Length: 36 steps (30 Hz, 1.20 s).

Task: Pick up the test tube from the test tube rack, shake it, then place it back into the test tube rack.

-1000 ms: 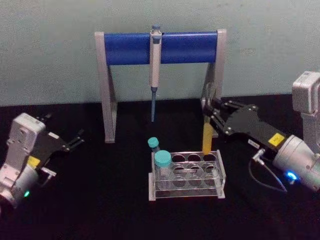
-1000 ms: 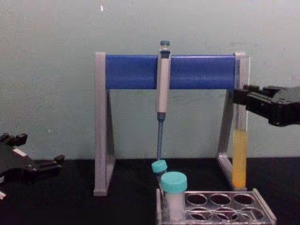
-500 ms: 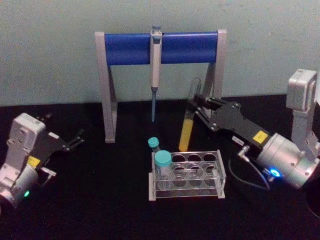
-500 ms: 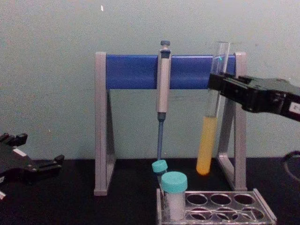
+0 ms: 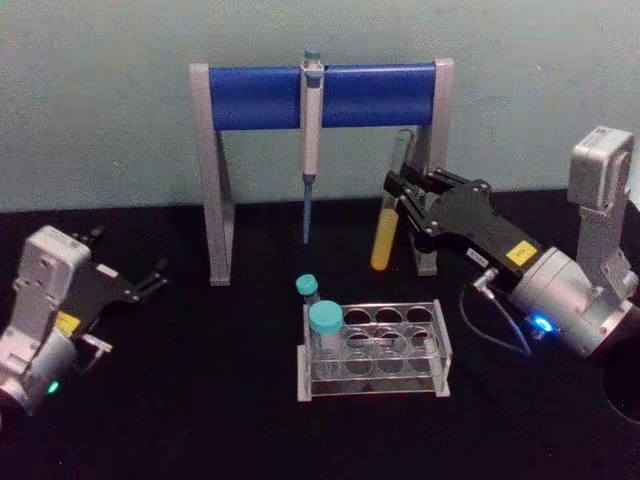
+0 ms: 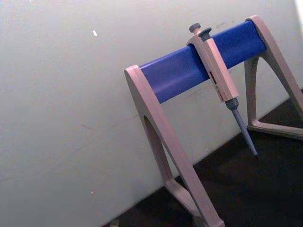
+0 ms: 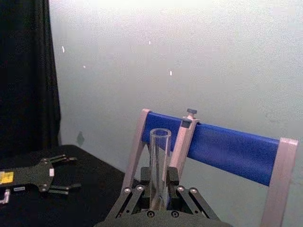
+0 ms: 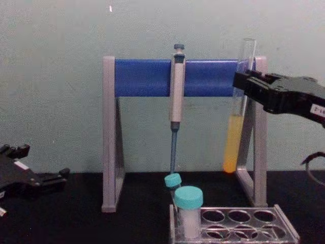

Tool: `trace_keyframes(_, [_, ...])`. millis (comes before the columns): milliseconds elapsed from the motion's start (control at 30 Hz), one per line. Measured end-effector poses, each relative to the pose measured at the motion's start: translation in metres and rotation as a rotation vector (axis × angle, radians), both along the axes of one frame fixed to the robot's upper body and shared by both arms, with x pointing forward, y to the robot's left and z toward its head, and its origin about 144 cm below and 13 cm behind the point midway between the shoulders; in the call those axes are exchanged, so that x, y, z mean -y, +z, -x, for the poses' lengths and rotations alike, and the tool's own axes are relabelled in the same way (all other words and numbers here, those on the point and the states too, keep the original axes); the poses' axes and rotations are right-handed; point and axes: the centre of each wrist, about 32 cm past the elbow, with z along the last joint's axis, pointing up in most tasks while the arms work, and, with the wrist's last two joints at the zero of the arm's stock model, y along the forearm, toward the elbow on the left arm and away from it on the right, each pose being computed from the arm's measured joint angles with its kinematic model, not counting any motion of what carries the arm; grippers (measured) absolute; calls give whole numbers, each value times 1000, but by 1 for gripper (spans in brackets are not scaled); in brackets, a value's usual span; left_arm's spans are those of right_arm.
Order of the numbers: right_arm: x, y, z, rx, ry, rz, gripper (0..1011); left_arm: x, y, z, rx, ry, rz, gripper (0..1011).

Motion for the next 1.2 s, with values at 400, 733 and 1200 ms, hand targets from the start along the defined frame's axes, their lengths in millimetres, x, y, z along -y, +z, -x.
trace_keyframes(400, [2, 1, 1, -2, -9, 8, 225, 0, 0, 0, 0, 0, 0, 1001])
trace_keyframes(733, [2, 1, 2, -5, -3, 10, 225, 0, 0, 0, 0, 0, 0, 1001])
trace_keyframes(1200, [5, 2, 12, -20, 37, 7, 224, 0, 0, 0, 0, 0, 0, 1001])
